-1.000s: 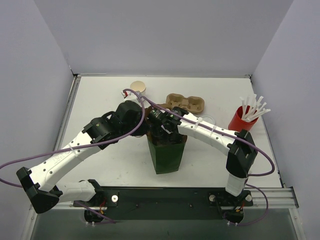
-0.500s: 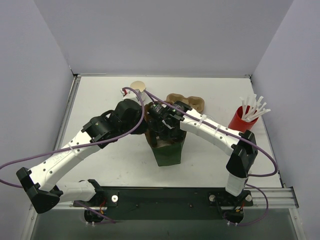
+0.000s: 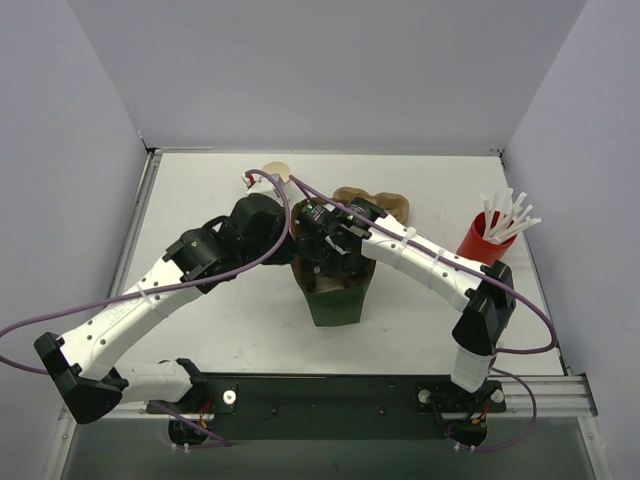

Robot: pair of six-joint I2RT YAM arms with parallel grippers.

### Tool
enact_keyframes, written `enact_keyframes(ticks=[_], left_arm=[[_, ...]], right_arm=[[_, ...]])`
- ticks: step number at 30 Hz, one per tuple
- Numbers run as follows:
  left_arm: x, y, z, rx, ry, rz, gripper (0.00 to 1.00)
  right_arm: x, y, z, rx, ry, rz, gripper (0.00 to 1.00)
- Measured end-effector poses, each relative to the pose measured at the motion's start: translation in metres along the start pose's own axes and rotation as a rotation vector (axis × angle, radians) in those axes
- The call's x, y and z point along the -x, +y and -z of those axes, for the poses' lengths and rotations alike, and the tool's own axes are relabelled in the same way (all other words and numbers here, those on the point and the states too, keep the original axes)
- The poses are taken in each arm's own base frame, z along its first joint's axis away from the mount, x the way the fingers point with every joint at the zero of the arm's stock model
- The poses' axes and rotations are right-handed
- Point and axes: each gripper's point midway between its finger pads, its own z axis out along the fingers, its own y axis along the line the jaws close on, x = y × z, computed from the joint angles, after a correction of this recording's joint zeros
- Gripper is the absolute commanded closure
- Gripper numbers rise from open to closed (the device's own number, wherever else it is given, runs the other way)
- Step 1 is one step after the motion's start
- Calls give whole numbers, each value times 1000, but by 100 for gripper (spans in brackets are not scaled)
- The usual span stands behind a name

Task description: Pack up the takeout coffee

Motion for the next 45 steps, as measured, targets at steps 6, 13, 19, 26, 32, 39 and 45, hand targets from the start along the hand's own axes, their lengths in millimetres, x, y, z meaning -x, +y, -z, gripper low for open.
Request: enact_keyframes(ticks=[6, 13, 19, 26, 32, 39, 45], left_arm=[[4, -3, 2, 9, 7, 4, 100], [1, 1, 1, 51, 46, -6, 100], [0, 3, 1, 80, 69, -13, 100], [0, 3, 2, 91, 81, -18, 100], [-1, 3, -1, 100, 90, -22, 100], [-2, 3, -1, 107, 98, -26, 100], [0, 3, 0, 107, 98, -28, 100]], right_arm=[[4, -1, 4, -8, -13, -1, 13], [6, 0, 6, -2, -23, -5, 13], [7, 0, 6, -1, -23, -10, 13], [8, 2, 9, 5, -29, -11, 13], [18, 8, 18, 33, -61, -18, 13], [20, 9, 20, 38, -68, -19, 13], [23, 10, 23, 43, -78, -21, 13]])
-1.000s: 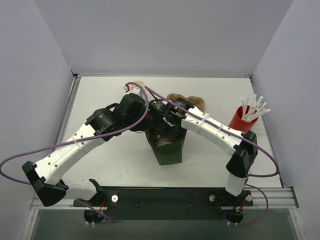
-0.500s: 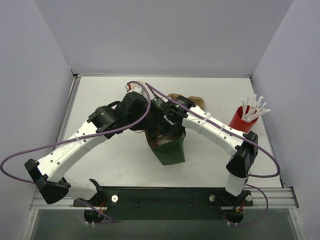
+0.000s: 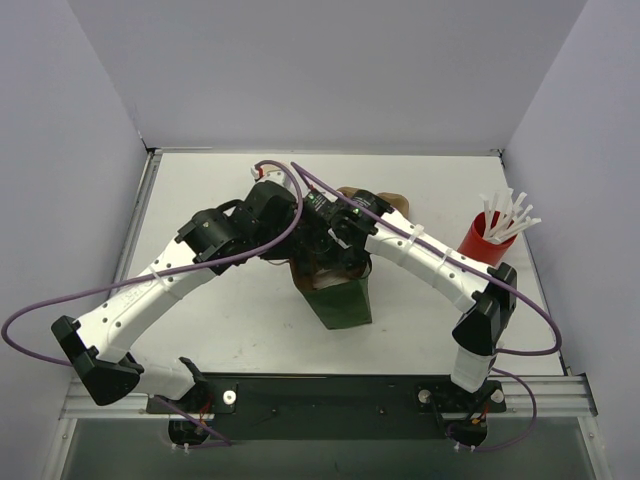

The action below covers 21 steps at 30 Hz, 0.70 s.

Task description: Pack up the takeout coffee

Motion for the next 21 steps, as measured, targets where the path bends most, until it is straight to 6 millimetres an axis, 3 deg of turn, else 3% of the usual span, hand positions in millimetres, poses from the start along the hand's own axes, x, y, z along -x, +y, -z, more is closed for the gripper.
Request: enact_keyframes(ticks=[21], left_arm=[[2, -1, 0, 14, 10, -13, 100]], right_arm=[[7, 0, 4, 3, -24, -7, 13]])
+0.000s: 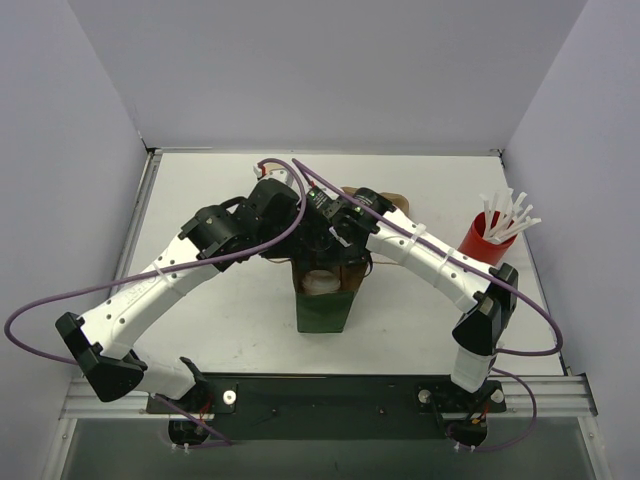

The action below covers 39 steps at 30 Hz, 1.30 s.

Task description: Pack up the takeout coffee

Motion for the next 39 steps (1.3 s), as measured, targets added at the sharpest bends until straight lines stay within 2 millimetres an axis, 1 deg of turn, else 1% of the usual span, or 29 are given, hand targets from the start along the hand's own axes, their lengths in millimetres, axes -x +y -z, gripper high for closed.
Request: enact_keyframes(ticks=[6, 12, 21, 25, 28, 30, 32, 34, 36, 37, 39], left_arm=[[0, 0, 0, 1, 1, -1, 100], [0, 0, 0, 0, 1, -1, 100], [0, 0, -1, 1, 1, 1, 100], [0, 0, -1, 1, 1, 4, 100], [0, 0, -1, 1, 1, 4, 100], [0, 0, -1, 2, 1, 4, 100], [0, 0, -1, 2, 1, 5, 100], [1, 1, -2, 2, 2, 9, 98], [1, 1, -2, 1, 3, 11, 94], [1, 1, -2, -2, 4, 11, 92], [1, 0, -2, -6, 7, 12, 89]], right_arm=[[2, 1, 2, 5, -6, -2, 13], [12, 6, 15, 37, -45, -12, 13], [29, 9, 53, 109, -129, -42, 14], [35, 9, 66, 131, -159, -51, 14], [40, 9, 80, 155, -194, -61, 15], [47, 7, 97, 177, -242, -72, 16], [56, 2, 115, 194, -302, -92, 18], [64, -6, 135, 205, -361, -115, 20], [71, -23, 154, 202, -425, -155, 21], [75, -36, 165, 193, -465, -186, 21], [77, -61, 175, 164, -508, -239, 22]])
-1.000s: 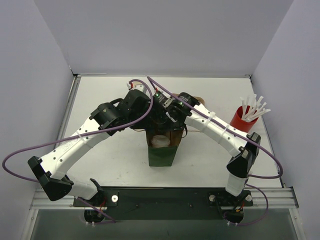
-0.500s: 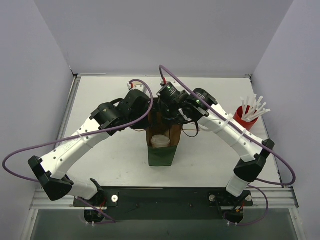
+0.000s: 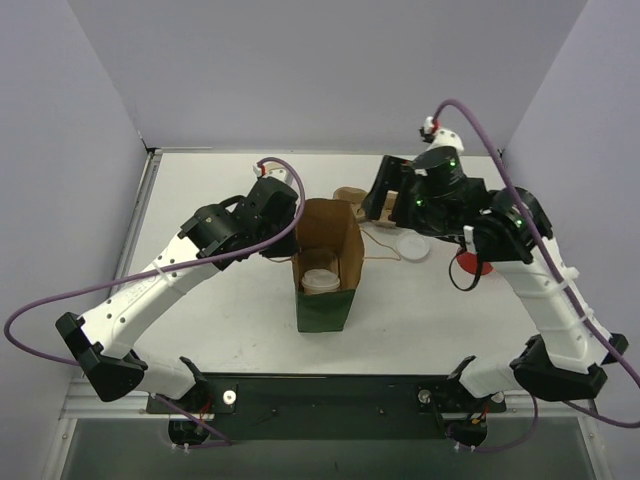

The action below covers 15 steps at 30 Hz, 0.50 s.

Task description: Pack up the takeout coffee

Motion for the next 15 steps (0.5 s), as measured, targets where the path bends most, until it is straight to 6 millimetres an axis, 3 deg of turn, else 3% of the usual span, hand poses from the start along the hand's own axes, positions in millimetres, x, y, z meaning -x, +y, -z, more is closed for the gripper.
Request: enact_keyframes(ticks=[4, 11, 15], left_arm=[[0, -3, 0, -16, 5, -2, 82], [5, -5, 2, -44, -7, -5, 67], [12, -5, 7, -64, -28, 2, 61]], right_arm=[[6, -56, 11, -118, -54, -89, 23], [-32, -152, 1, -372, 1, -217, 27], [-46, -193, 11, -475, -10, -291, 30]])
